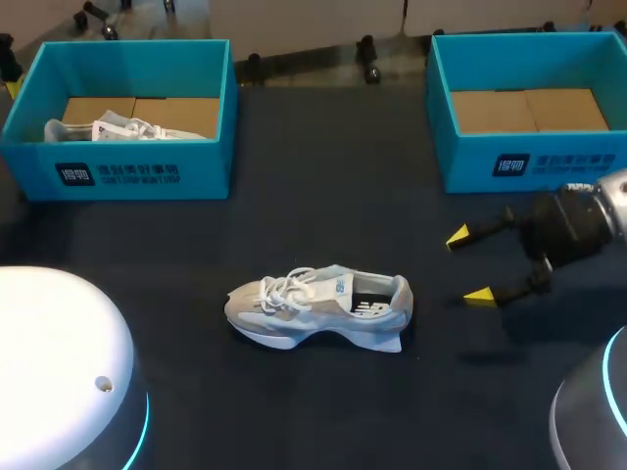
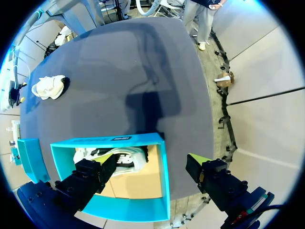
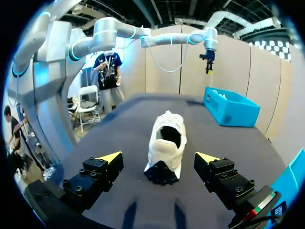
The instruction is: Take the shoe out of the shoebox, open the shoe tongue, remove and reinsert the insole, then place the shoe into the shoebox
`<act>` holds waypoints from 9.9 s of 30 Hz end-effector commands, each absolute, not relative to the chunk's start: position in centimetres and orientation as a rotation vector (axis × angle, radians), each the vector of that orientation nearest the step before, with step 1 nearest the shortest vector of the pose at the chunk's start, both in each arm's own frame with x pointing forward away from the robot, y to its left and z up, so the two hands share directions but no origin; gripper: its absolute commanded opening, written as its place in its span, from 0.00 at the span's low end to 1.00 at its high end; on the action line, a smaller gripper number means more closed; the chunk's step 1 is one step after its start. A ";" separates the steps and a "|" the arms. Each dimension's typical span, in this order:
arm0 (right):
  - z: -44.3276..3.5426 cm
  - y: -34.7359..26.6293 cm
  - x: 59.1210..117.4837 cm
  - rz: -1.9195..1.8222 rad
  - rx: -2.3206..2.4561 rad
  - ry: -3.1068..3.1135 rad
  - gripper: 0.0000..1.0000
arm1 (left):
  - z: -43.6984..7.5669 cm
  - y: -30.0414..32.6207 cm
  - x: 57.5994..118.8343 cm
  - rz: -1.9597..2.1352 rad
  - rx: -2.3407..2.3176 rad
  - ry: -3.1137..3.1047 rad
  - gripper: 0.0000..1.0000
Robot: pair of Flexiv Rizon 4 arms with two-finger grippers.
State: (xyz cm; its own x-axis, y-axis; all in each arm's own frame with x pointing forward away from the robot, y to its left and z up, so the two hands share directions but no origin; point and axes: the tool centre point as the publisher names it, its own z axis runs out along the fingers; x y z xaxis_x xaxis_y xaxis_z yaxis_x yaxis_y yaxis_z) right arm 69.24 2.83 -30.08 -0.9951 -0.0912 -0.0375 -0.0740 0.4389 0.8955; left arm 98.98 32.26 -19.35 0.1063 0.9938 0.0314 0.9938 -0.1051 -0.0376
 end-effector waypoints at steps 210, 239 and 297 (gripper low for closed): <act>-42.6 14.3 71.6 -1.790 -0.045 -2.575 1.00 | -19.3 32.3 98.8 -0.003 -2.301 -2.068 1.00; -41.8 14.4 71.3 -1.830 -0.032 -2.564 0.00 | -19.3 32.3 98.8 -0.003 -2.301 -2.068 1.00; -41.9 14.9 71.0 -1.848 -0.021 -2.559 0.00 | -19.0 27.2 83.2 0.042 -0.568 -2.972 1.00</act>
State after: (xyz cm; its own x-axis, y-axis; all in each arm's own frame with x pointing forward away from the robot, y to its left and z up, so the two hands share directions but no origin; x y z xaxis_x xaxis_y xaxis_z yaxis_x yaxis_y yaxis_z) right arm 71.12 14.67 -41.79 -0.9998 0.0183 -0.0036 0.0023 0.3111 0.9504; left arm 85.20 27.23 -19.06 -0.7971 0.5809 0.1647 0.5814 0.8121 -0.0503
